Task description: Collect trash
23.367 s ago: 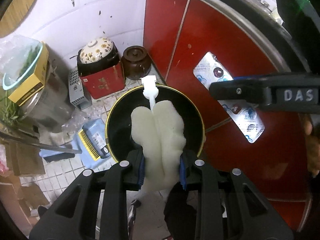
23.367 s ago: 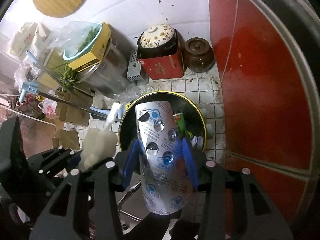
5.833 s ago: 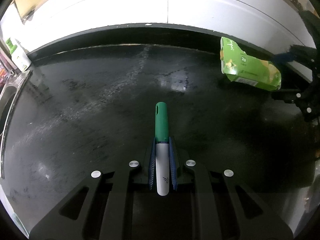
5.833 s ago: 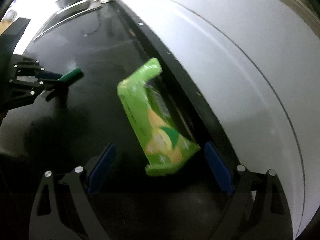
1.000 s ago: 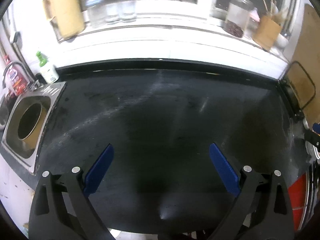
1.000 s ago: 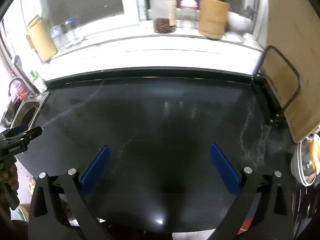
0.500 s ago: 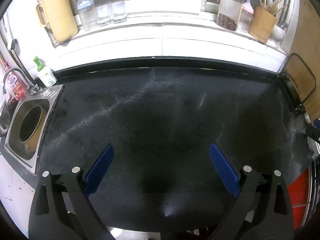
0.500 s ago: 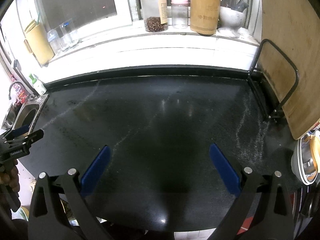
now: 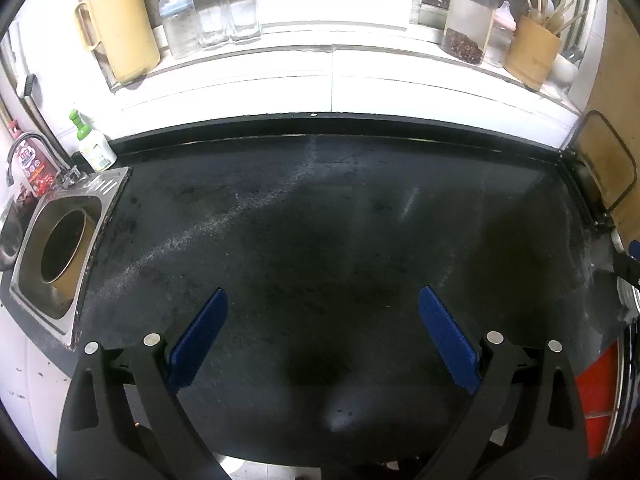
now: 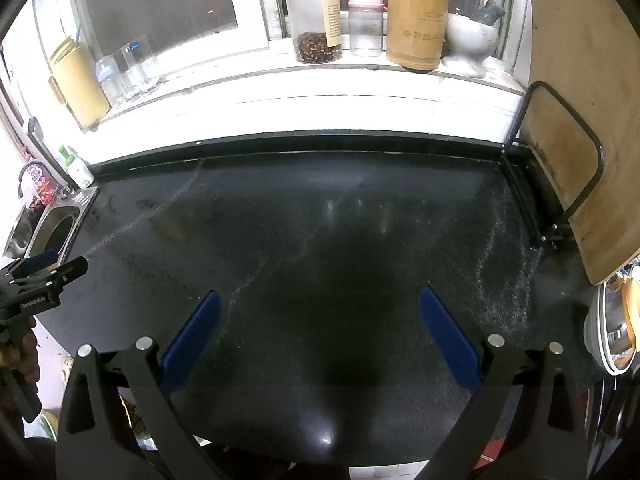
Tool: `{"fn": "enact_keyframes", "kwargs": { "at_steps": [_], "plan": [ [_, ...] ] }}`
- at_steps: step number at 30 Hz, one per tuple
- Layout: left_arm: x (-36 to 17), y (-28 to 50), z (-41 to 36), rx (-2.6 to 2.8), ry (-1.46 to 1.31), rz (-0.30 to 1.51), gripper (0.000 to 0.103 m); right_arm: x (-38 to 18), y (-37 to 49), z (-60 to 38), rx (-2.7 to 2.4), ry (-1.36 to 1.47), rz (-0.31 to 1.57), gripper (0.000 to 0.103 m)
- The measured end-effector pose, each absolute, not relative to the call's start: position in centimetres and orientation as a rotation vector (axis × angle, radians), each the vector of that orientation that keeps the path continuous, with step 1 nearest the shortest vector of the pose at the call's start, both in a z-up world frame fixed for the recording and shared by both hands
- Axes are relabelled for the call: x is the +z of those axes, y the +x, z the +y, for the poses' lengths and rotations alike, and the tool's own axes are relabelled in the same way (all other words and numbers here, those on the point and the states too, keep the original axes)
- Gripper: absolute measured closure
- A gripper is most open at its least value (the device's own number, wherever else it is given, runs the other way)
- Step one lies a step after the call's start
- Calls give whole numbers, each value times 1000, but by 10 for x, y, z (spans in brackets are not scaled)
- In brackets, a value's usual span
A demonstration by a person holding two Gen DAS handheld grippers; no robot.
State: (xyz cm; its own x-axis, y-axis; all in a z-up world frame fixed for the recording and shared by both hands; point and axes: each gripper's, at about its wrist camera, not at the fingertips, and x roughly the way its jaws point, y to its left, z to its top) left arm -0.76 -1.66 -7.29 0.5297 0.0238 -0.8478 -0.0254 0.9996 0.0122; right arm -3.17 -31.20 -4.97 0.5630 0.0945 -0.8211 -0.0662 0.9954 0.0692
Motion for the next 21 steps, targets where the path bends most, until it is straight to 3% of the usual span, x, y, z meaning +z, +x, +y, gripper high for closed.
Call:
{"fn": "enact_keyframes", "kwargs": {
  "at_steps": [21],
  "plan": [
    [-80, 10, -11, 44, 3, 1034, 10, -57, -11, -309, 99, 31, 987, 7]
  ]
}}
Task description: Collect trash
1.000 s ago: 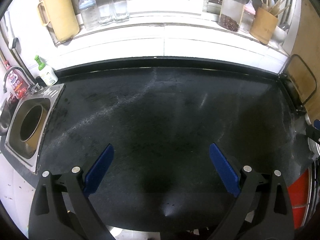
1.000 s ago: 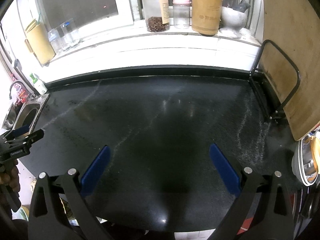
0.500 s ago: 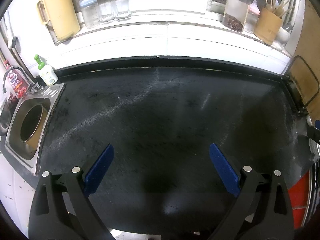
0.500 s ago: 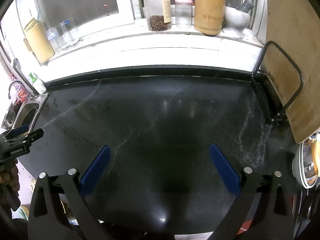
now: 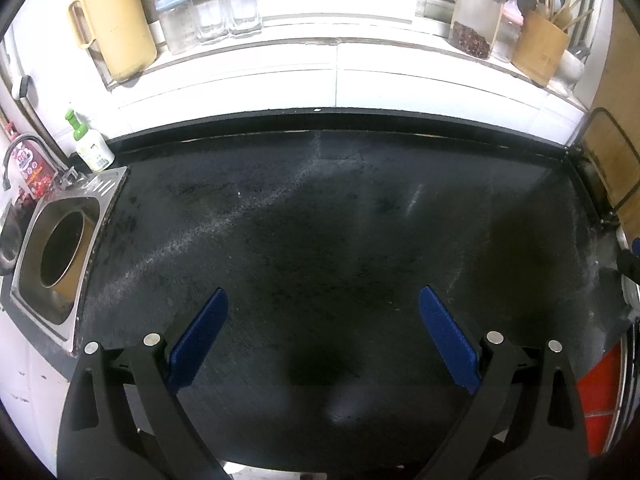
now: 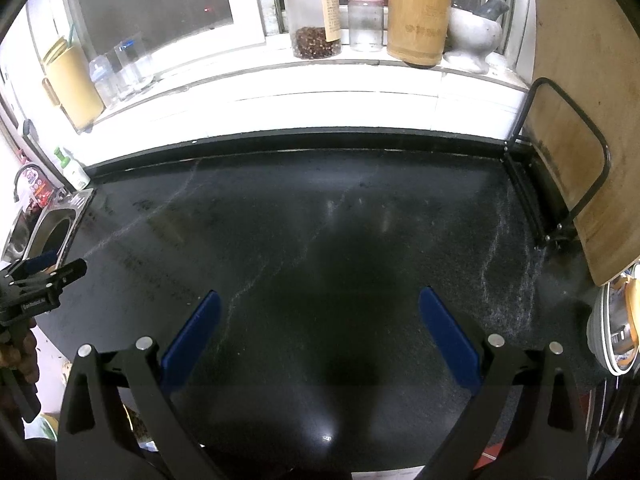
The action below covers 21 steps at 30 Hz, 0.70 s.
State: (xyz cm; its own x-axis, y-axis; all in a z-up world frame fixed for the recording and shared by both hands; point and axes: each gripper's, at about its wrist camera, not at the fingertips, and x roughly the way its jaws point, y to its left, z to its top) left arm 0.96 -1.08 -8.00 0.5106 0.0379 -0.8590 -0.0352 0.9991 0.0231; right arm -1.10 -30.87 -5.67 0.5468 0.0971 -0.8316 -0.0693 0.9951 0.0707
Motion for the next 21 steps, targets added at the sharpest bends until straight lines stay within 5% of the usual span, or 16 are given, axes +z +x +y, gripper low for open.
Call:
{"fn": "enact_keyframes", "kwargs": {
  "at_steps": [21],
  "plan": [
    [-77, 11, -9, 49, 7, 1005, 10, -59, -10, -308, 94, 35, 996, 7]
  ]
}}
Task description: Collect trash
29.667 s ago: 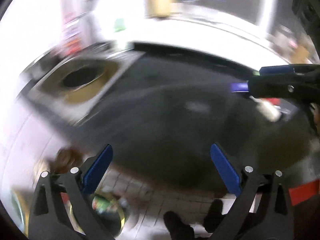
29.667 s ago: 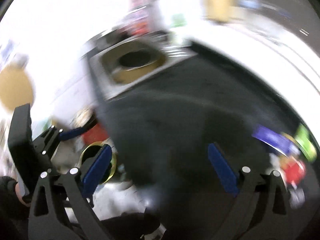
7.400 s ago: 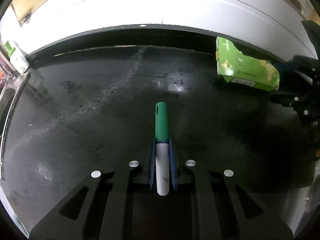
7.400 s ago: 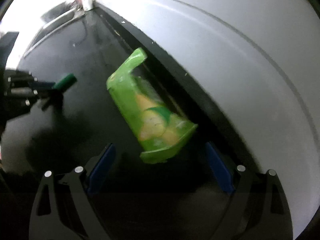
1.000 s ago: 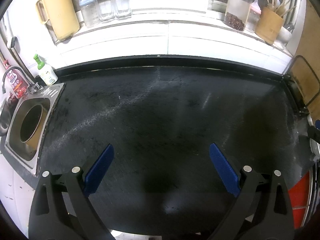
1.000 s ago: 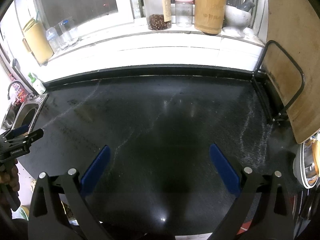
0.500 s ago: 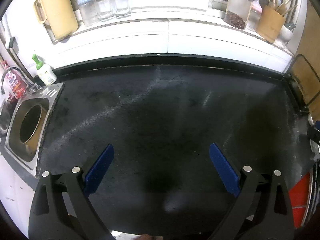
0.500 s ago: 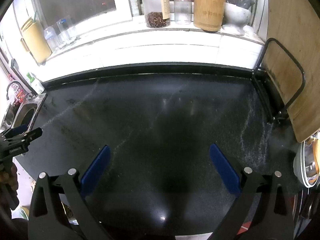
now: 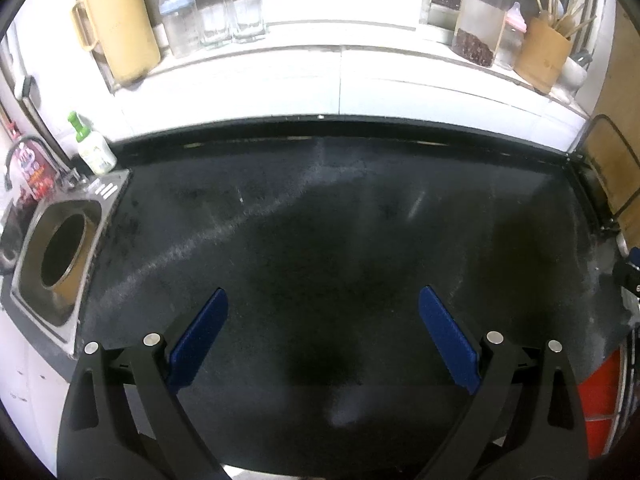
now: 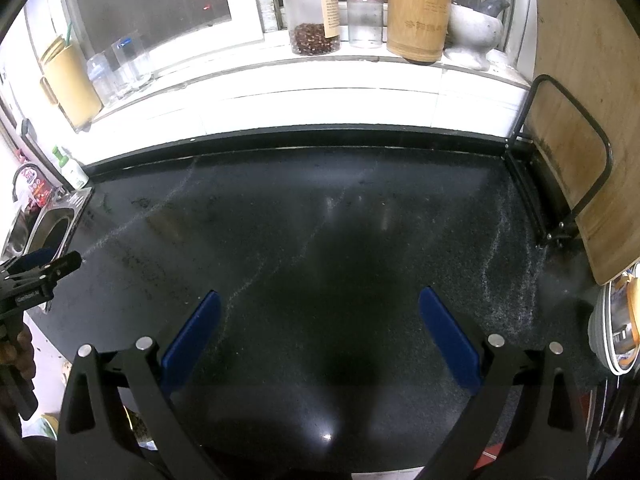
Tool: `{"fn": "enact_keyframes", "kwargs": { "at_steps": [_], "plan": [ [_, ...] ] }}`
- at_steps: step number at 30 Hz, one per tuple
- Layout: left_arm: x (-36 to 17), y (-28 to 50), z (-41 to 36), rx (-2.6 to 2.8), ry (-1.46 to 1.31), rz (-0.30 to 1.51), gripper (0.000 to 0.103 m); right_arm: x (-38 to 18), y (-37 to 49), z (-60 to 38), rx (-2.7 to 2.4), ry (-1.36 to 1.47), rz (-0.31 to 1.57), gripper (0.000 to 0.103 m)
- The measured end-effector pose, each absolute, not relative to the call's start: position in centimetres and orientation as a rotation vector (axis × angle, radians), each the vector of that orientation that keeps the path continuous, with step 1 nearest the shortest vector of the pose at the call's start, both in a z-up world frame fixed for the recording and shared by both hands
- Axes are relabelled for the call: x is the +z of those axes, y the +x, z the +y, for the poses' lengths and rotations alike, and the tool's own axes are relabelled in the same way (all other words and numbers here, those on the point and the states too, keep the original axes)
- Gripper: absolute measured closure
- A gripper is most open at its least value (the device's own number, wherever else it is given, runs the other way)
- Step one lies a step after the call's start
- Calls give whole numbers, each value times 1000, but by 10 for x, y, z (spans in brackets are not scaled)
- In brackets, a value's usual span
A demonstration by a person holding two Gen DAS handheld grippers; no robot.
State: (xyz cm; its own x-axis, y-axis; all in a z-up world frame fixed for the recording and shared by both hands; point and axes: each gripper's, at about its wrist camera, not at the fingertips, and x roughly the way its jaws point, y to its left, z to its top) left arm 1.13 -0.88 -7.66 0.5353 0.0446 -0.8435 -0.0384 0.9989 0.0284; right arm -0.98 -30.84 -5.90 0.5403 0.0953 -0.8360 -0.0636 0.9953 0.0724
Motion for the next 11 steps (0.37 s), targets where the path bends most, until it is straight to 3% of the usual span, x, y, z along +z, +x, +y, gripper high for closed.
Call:
{"fn": "enact_keyframes", "kwargs": {
  "at_steps": [11],
  "plan": [
    [-91, 23, -7, 32, -11, 1039, 10, -70, -1, -313, 98, 41, 1013, 7]
  ]
}}
